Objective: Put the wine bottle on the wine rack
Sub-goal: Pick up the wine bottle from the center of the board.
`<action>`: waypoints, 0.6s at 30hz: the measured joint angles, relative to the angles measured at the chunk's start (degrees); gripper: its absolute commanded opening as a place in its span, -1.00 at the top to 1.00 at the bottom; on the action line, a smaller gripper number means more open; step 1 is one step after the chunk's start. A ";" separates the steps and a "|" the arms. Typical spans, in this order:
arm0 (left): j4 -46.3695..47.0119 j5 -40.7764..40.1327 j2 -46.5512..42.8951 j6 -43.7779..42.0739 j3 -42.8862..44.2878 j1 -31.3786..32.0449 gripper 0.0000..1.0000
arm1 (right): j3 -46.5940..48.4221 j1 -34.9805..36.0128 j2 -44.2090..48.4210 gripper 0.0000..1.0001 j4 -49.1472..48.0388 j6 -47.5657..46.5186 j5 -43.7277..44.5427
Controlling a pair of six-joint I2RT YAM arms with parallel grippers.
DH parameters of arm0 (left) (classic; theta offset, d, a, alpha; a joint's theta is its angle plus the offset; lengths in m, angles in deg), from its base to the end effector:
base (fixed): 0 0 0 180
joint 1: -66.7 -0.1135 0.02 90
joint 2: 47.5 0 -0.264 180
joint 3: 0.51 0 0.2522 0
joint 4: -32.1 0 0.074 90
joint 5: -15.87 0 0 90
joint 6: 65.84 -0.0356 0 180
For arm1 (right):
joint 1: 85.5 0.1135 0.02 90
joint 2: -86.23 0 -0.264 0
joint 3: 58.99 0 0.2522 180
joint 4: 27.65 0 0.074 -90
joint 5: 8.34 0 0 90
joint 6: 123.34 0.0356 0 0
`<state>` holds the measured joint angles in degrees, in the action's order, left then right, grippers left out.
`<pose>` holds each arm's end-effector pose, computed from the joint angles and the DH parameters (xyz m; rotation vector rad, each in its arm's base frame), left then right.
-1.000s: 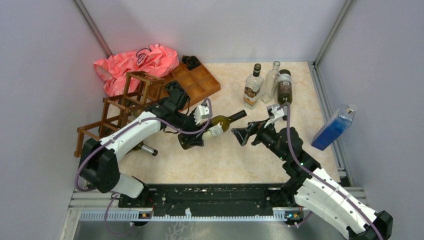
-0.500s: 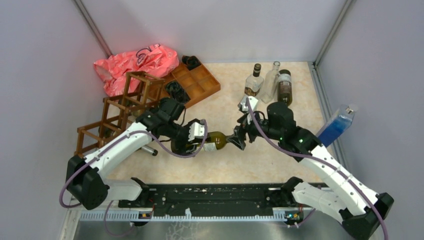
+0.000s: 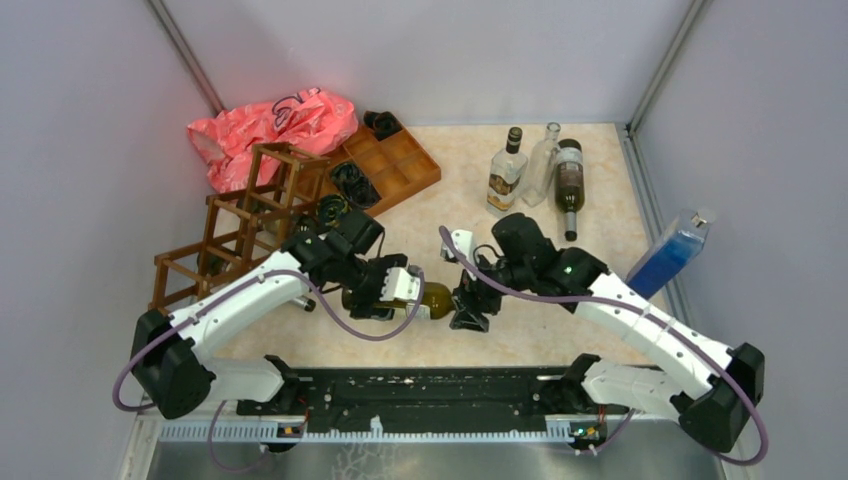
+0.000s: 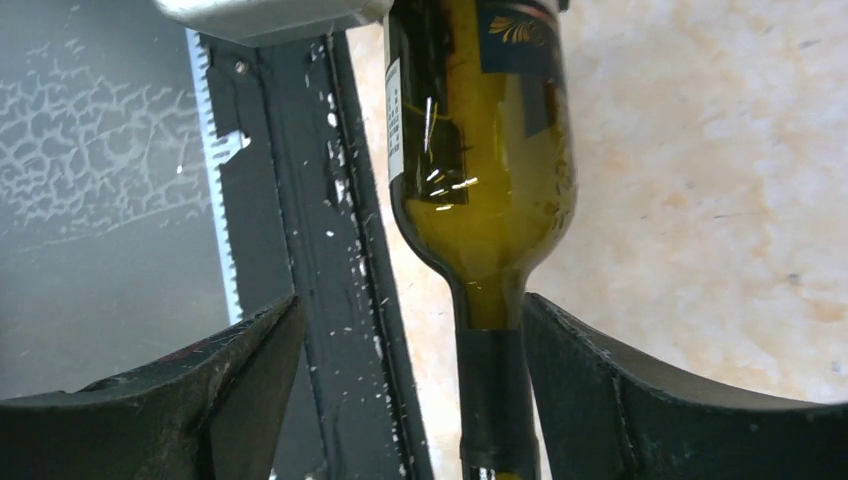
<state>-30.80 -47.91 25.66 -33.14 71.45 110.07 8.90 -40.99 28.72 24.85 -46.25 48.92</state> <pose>0.1651 -0.1776 0.2656 2.0847 1.5482 -0.5271 0.1315 0.1563 0.3119 -1.3814 1.8915 0.9372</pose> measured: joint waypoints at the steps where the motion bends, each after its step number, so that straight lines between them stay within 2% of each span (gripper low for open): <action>1: 0.00 -0.33 0.00 -0.20 0.00 0.07 1.00 | 0.00 0.48 -0.85 -0.51 0.31 0.02 -0.13; 9: -0.13 -0.81 -0.39 -1.46 0.07 1.44 1.00 | -0.04 1.09 -4.33 -0.50 0.72 0.81 3.30; 13: -0.13 -0.81 -0.94 -1.81 0.07 1.66 1.00 | -0.15 1.09 -5.53 -0.35 0.59 1.42 4.35; 18: -0.09 -0.92 -1.29 -2.08 0.07 1.90 1.00 | -0.26 2.08 -6.40 -0.27 0.26 1.57 4.87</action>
<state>-30.89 -48.83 24.38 -35.22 71.51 111.98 8.64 -38.91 22.31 25.11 -44.67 53.80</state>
